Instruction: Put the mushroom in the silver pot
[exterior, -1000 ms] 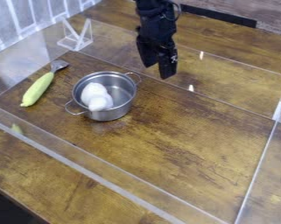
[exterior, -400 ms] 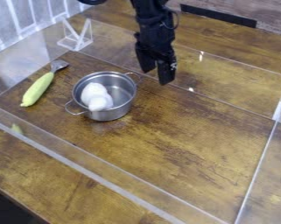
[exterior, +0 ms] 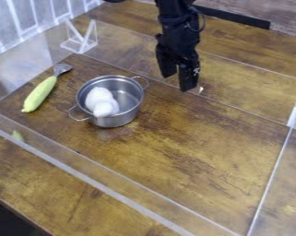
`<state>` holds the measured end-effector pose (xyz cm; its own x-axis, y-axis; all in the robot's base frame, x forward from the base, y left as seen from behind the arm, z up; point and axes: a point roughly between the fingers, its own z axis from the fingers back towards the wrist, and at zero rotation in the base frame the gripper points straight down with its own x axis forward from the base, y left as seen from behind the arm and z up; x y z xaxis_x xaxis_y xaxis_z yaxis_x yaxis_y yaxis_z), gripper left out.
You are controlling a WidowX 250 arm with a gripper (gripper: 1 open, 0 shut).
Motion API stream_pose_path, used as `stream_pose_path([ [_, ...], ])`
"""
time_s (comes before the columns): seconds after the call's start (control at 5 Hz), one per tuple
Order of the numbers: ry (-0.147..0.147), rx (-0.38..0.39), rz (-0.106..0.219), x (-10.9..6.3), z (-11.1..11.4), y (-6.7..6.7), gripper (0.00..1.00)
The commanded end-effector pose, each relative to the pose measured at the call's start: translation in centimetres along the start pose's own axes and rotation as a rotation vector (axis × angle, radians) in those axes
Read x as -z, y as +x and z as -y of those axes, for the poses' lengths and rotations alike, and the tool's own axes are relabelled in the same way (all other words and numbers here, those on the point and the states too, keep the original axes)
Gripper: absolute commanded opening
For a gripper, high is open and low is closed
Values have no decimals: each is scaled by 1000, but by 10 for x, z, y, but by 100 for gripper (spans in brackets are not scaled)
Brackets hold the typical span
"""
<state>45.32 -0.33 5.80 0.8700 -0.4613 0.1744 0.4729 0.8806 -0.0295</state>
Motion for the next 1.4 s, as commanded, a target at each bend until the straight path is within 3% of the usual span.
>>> stream_pose_path([
  [0.0, 69, 74, 125, -61, 0, 24, 100],
  [0.4, 48, 149, 134, -47, -12, 10, 100],
  [0.6, 48, 156, 136, -54, -9, 13, 100],
  [1.0, 74, 150, 145, -74, 6, 25, 100],
  [1.2, 77, 143, 152, -74, -1, 21, 100],
])
